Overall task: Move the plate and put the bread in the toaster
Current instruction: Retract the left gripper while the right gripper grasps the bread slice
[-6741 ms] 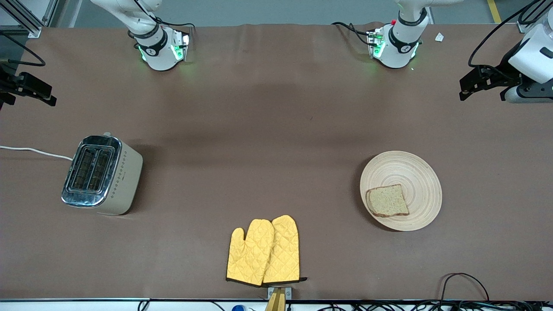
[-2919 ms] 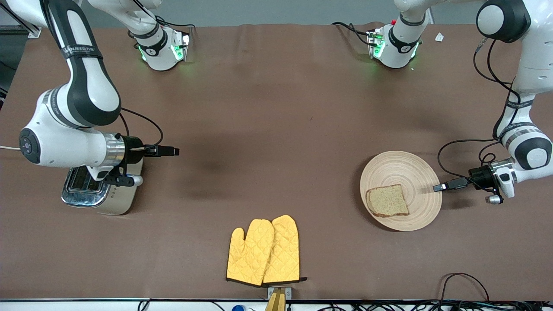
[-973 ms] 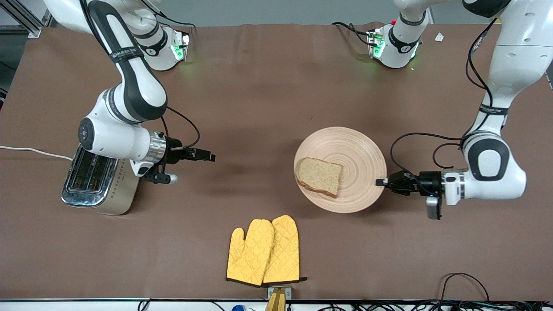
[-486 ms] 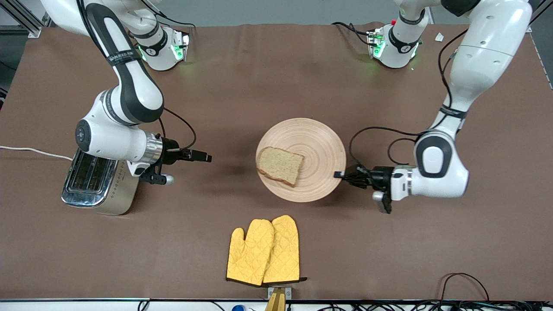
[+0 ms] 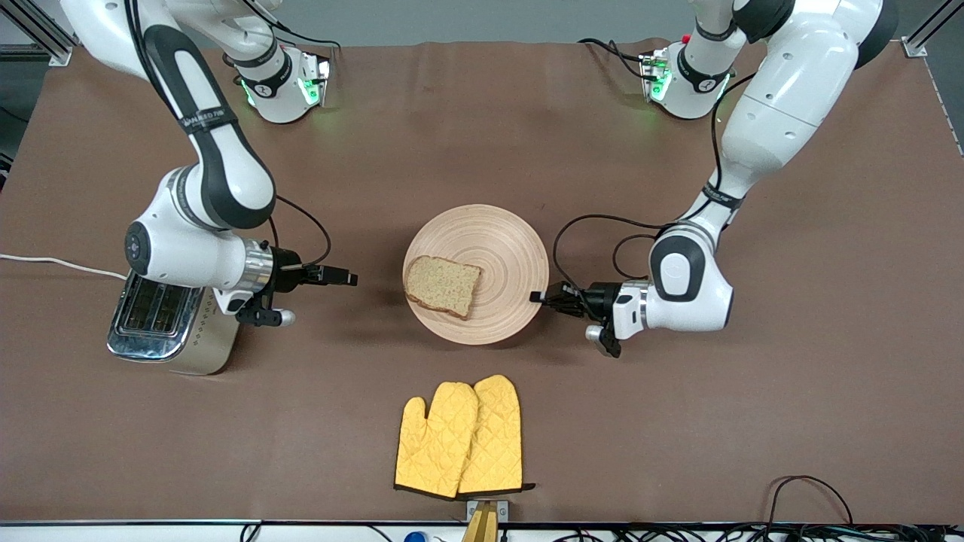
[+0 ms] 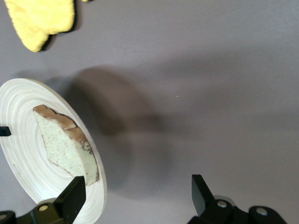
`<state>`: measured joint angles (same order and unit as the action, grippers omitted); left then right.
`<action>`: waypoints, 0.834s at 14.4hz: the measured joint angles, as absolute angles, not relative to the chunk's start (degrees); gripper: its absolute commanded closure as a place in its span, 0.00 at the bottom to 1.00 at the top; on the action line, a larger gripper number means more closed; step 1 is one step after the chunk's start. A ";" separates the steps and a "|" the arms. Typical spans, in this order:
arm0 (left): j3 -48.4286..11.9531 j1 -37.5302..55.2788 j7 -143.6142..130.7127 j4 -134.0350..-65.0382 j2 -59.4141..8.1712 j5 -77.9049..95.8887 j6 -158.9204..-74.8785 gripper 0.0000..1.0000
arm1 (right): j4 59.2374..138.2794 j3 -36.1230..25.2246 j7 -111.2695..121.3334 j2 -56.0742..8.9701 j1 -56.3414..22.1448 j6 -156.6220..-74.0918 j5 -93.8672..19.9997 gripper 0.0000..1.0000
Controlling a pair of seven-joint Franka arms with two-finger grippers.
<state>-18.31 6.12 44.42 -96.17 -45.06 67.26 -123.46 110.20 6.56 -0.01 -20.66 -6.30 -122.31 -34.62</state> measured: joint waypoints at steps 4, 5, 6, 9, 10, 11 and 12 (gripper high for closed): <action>-18.30 6.73 55.32 -97.46 -48.49 74.60 -124.61 0.98 | 110.22 6.82 0.47 -22.81 -6.53 -124.56 -34.62 0.00; -18.29 6.99 57.06 -97.51 -49.53 75.70 -125.63 0.98 | 110.22 6.85 0.48 -23.12 -6.64 -125.00 -34.61 0.00; -18.29 7.40 58.03 -97.50 -50.39 76.71 -126.76 0.98 | 110.22 6.86 0.49 -23.28 -6.72 -125.33 -34.58 0.00; -18.31 9.05 58.74 -97.26 -51.21 79.63 -128.62 0.97 | 110.25 6.86 0.54 -23.33 -6.83 -125.54 -34.48 0.00; -18.31 9.53 58.74 -97.07 -51.23 80.08 -129.28 0.97 | 110.28 6.87 0.57 -23.33 -7.05 -125.78 -34.31 0.00; -18.31 9.81 58.71 -96.96 -51.25 80.28 -129.67 0.93 | 110.34 6.88 0.57 -23.33 -7.45 -126.19 -33.90 0.00; -18.31 9.85 58.66 -96.91 -51.32 80.33 -129.81 0.75 | 110.43 6.89 0.57 -23.33 -8.01 -126.54 -33.36 0.00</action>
<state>-18.31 9.85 58.66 -96.91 -51.32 80.33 -129.81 110.43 6.89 0.57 -23.33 -8.01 -126.54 -33.36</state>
